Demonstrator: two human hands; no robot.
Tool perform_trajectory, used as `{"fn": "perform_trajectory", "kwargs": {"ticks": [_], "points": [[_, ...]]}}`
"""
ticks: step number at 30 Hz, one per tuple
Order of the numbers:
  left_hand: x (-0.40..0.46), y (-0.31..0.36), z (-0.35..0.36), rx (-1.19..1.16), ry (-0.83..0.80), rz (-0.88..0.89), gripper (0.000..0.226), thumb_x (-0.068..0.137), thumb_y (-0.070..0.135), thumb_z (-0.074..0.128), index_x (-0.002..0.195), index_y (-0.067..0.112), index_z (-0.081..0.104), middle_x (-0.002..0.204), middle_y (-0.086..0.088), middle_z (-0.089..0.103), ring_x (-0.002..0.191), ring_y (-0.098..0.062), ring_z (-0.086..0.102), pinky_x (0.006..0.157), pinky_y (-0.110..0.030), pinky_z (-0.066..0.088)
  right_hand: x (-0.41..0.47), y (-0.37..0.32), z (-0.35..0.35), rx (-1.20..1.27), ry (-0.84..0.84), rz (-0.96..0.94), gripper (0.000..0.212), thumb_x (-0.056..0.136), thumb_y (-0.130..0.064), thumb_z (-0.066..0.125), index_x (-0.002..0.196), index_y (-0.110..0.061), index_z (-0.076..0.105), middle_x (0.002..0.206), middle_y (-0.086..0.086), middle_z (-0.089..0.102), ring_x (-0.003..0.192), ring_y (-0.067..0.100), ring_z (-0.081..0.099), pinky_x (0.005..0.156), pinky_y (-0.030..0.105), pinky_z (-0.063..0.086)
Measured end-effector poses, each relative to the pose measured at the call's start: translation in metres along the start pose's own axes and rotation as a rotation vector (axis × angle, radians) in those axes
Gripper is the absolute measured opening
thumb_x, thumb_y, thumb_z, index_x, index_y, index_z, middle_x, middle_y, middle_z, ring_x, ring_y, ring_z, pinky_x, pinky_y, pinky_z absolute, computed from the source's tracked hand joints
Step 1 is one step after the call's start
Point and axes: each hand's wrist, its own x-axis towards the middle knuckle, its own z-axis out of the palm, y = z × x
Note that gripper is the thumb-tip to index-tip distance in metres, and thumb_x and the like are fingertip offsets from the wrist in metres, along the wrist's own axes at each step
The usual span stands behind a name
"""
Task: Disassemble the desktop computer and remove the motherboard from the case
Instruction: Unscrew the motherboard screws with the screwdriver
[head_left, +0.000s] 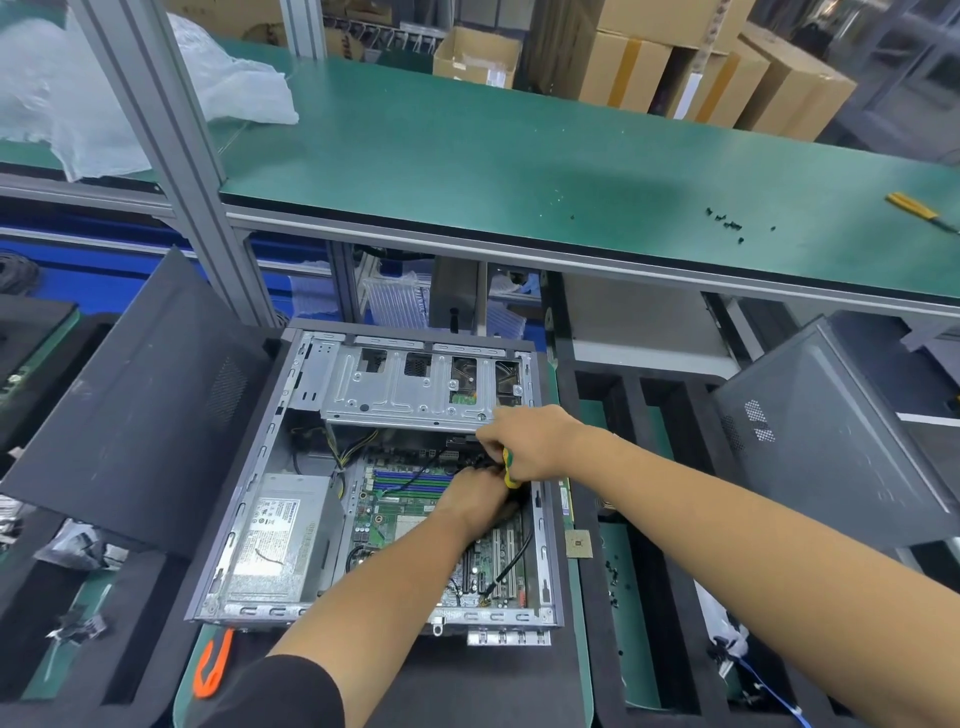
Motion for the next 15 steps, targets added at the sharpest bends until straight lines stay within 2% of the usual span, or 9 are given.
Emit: {"fn": "perform_trajectory", "kwargs": {"ticks": [6,8,10,12,14,15], "points": [[0.0,-0.006,-0.002,-0.182,-0.013,-0.035,0.033,0.094,0.034,0.064,0.114,0.008,0.061,0.11,-0.017,0.068,0.099,-0.038,0.065,0.081,-0.04,0.05,0.0,0.0,0.002,0.083,-0.048,-0.015,0.024,0.077,-0.004,0.062,0.089,-0.025,0.056,0.103,0.0,0.042,0.092,0.024,0.051,0.059,0.036,0.042],[0.0,-0.006,-0.003,-0.212,-0.027,-0.052,0.036,0.091,0.034,0.065,0.116,0.008,0.061,0.112,-0.016,0.068,0.101,-0.038,0.064,0.082,-0.04,0.051,-0.002,-0.002,0.0,0.01,-0.032,-0.051,0.024,0.081,-0.01,0.062,0.096,-0.025,0.053,0.105,0.001,0.042,0.092,0.024,0.05,0.055,0.032,0.034],[0.001,-0.006,-0.004,-0.251,-0.036,-0.075,0.037,0.089,0.034,0.067,0.116,0.01,0.062,0.113,-0.014,0.067,0.101,-0.037,0.064,0.082,-0.04,0.052,-0.002,-0.006,-0.002,-0.232,0.002,-0.084,0.03,0.089,-0.029,0.059,0.117,-0.025,0.05,0.11,0.004,0.048,0.091,0.027,0.056,0.056,0.031,0.032],[0.0,-0.005,-0.005,-0.281,-0.056,-0.106,0.032,0.088,0.035,0.068,0.112,0.014,0.063,0.108,-0.011,0.068,0.098,-0.034,0.065,0.077,-0.037,0.051,-0.001,-0.009,-0.003,-0.459,0.018,-0.084,0.044,0.098,-0.049,0.044,0.133,-0.023,0.045,0.098,0.005,0.06,0.078,0.027,0.06,0.057,0.032,0.035],[0.0,-0.005,-0.005,-0.306,-0.078,-0.131,0.029,0.087,0.032,0.068,0.11,0.015,0.062,0.105,-0.009,0.068,0.095,-0.031,0.065,0.077,-0.036,0.052,0.0,-0.012,-0.004,-0.503,0.028,-0.067,0.043,0.103,-0.048,0.032,0.133,-0.02,0.044,0.073,0.004,0.057,0.059,0.023,0.051,0.051,0.031,0.03],[0.0,-0.005,-0.005,-0.315,-0.085,-0.14,0.029,0.087,0.031,0.068,0.109,0.015,0.062,0.105,-0.01,0.068,0.094,-0.031,0.065,0.076,-0.036,0.052,0.001,-0.012,-0.004,-0.478,0.025,-0.062,0.037,0.104,-0.043,0.031,0.13,-0.02,0.045,0.069,0.003,0.053,0.057,0.022,0.048,0.051,0.031,0.029]]}}
